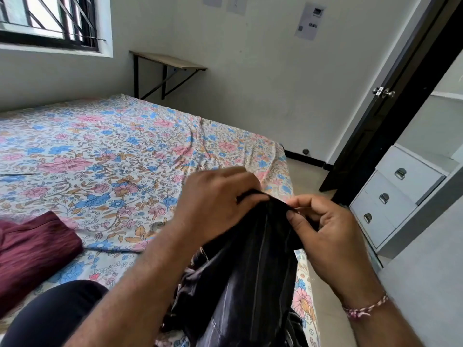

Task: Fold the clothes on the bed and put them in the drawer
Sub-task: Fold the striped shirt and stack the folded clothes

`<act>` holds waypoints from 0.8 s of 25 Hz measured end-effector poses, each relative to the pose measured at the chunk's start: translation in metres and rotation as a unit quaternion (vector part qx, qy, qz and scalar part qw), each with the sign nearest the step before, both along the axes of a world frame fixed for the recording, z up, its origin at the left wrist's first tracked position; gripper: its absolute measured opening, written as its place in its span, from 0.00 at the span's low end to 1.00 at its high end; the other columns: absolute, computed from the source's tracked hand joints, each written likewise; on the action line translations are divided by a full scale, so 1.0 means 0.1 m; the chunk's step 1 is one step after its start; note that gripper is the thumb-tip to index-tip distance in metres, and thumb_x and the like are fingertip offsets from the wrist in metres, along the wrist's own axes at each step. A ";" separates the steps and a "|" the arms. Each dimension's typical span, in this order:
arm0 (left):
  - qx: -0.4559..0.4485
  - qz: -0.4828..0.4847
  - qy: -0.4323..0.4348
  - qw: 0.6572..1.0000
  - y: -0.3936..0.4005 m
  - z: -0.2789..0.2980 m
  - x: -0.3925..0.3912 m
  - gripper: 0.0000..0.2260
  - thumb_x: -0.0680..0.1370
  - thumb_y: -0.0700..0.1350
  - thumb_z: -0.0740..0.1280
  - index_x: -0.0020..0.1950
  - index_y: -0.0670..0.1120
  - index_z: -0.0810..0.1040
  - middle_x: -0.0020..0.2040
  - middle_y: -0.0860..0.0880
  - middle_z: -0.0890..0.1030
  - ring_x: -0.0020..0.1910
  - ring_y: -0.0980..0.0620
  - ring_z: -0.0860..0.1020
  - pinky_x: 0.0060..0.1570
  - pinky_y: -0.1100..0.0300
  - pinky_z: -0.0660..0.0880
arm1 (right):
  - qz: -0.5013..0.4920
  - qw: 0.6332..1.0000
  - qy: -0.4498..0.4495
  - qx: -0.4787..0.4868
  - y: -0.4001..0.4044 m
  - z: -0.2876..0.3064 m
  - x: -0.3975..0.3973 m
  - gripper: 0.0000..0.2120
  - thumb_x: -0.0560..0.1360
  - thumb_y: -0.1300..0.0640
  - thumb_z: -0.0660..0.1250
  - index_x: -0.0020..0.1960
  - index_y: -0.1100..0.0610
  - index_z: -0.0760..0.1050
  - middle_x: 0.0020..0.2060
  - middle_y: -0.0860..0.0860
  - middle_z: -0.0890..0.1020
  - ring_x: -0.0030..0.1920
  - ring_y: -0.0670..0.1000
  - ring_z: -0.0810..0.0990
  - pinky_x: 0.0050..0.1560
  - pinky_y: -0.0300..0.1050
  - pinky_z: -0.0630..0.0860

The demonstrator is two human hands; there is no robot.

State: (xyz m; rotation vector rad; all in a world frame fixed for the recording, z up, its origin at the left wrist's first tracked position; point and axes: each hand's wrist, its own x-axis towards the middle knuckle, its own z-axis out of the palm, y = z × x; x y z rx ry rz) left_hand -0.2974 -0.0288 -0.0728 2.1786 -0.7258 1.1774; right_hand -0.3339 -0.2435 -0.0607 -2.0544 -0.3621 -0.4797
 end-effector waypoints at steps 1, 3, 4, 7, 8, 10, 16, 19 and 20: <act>0.019 -0.010 0.028 0.999 0.15 0.03 0.01 0.07 0.79 0.56 0.72 0.47 0.54 0.86 0.44 0.58 0.84 0.41 0.55 0.83 0.40 0.55 0.79 | 0.025 0.999 0.035 0.007 -0.06 -0.07 0.01 0.10 0.79 0.65 0.71 0.49 0.50 0.85 0.40 0.47 0.88 0.42 0.47 0.87 0.45 0.48 0.85; 0.072 -0.044 0.129 0.988 0.53 0.00 0.01 0.06 0.78 0.55 0.71 0.48 0.55 0.86 0.45 0.60 0.85 0.44 0.59 0.83 0.46 0.55 0.79 | 0.183 0.971 0.148 0.048 -0.19 -0.26 -0.01 0.08 0.81 0.64 0.68 0.51 0.56 0.85 0.42 0.54 0.88 0.41 0.52 0.87 0.43 0.48 0.84; 0.085 -0.043 0.190 0.977 0.72 -0.07 -0.01 0.06 0.76 0.56 0.71 0.47 0.56 0.86 0.43 0.60 0.85 0.44 0.61 0.83 0.47 0.55 0.79 | 0.289 0.929 0.220 0.075 -0.24 -0.35 -0.04 0.07 0.82 0.62 0.67 0.53 0.59 0.84 0.43 0.59 0.87 0.38 0.54 0.86 0.40 0.46 0.83; 0.089 0.001 0.391 0.916 1.24 -0.47 -0.18 0.15 0.66 0.69 0.77 0.41 0.59 0.84 0.35 0.59 0.83 0.35 0.61 0.81 0.39 0.59 0.77 | 0.381 0.861 0.320 0.108 -0.35 -0.74 0.02 0.13 0.82 0.53 0.66 0.57 0.62 0.82 0.44 0.66 0.85 0.34 0.56 0.84 0.35 0.44 0.79; 0.086 -0.017 0.467 0.880 1.34 -0.58 -0.27 0.16 0.63 0.69 0.79 0.42 0.61 0.85 0.36 0.58 0.84 0.36 0.60 0.82 0.38 0.61 0.77 | 0.309 0.893 0.310 0.102 -0.38 -0.94 0.12 0.10 0.82 0.53 0.66 0.56 0.58 0.83 0.43 0.64 0.86 0.34 0.55 0.83 0.35 0.45 0.78; 0.040 -0.075 0.539 0.838 1.41 -0.70 -0.36 0.18 0.66 0.65 0.81 0.52 0.62 0.85 0.44 0.56 0.86 0.44 0.57 0.84 0.43 0.61 0.78 | 0.069 0.962 0.259 0.053 -0.38 -1.31 0.38 0.06 0.82 0.57 0.68 0.52 0.50 0.84 0.43 0.55 0.86 0.36 0.51 0.82 0.38 0.48 0.78; 0.006 -0.025 0.398 0.917 0.60 -0.96 0.46 0.05 0.80 0.46 0.74 0.54 0.54 0.82 0.42 0.57 0.83 0.41 0.61 0.80 0.45 0.64 0.76 | -0.183 0.946 0.269 0.010 -0.36 -1.84 1.12 0.31 0.77 0.43 0.72 0.76 0.46 0.65 0.55 0.47 0.81 0.54 0.51 0.79 0.57 0.45 0.73; 0.074 -0.032 0.505 0.859 0.06 -1.27 0.90 0.21 0.82 0.50 0.70 0.74 0.47 0.72 0.49 0.50 0.84 0.54 0.48 0.83 0.60 0.49 0.78 | -0.117 0.943 0.300 -0.078 -0.17 -1.91 1.29 0.21 0.76 0.52 0.75 0.68 0.48 0.78 0.56 0.48 0.84 0.56 0.50 0.82 0.55 0.40 0.72; 0.059 -0.010 0.518 0.853 -0.06 -1.39 0.99 0.25 0.83 0.52 0.68 0.78 0.47 0.67 0.53 0.45 0.85 0.60 0.43 0.82 0.65 0.45 0.76 | -0.117 0.953 0.266 -0.091 -0.09 -1.90 1.28 0.16 0.76 0.56 0.74 0.63 0.50 0.82 0.57 0.48 0.85 0.56 0.48 0.82 0.56 0.38 0.73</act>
